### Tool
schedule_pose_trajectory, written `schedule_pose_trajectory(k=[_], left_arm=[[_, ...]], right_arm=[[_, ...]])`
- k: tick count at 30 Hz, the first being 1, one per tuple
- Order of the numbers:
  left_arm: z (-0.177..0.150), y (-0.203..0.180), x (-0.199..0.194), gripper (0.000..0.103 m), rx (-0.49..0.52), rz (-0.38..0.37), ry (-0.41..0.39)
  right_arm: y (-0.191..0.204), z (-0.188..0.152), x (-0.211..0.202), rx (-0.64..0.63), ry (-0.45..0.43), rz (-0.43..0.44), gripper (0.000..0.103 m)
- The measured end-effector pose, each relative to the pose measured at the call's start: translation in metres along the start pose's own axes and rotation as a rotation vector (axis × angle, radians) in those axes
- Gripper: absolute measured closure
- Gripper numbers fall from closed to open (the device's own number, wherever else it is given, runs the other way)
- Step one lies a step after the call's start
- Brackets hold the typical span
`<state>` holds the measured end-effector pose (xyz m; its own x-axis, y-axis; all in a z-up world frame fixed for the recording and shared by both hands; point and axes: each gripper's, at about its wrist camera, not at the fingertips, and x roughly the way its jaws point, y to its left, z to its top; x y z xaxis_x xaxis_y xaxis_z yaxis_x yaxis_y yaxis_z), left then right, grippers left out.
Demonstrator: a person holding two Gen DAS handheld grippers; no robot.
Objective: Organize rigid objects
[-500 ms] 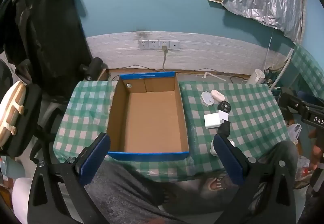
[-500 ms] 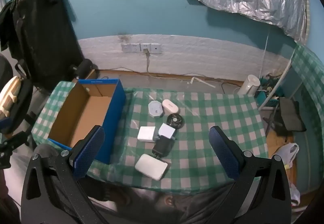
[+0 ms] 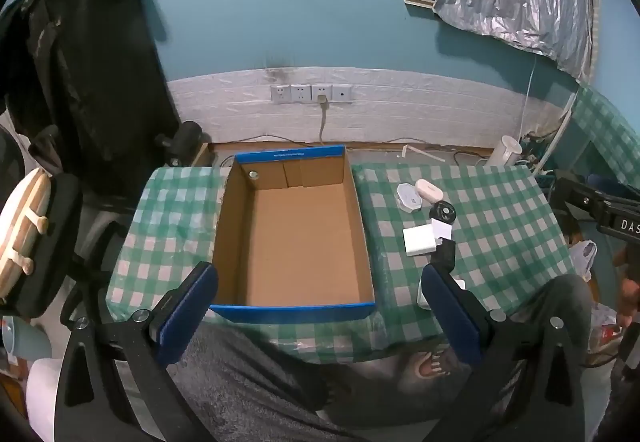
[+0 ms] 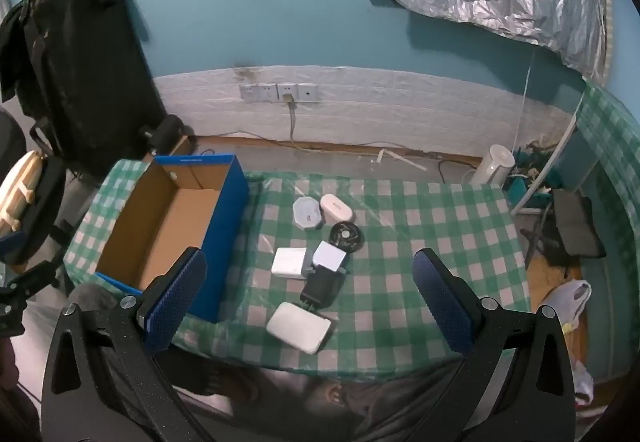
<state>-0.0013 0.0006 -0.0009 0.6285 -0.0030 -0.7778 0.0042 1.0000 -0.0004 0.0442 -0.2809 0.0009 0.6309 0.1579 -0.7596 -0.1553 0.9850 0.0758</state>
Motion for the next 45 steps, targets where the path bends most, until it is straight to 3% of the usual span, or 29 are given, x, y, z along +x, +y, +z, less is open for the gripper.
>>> schedule_pose_trajectory(k=[45], left_arm=[[-0.0051, 0.0063, 0.0053, 0.001, -0.032, -0.003, 0.027]], right_arm=[[0.0014, -0.0015, 0.0037, -0.018, 0.029, -0.007, 0.002]])
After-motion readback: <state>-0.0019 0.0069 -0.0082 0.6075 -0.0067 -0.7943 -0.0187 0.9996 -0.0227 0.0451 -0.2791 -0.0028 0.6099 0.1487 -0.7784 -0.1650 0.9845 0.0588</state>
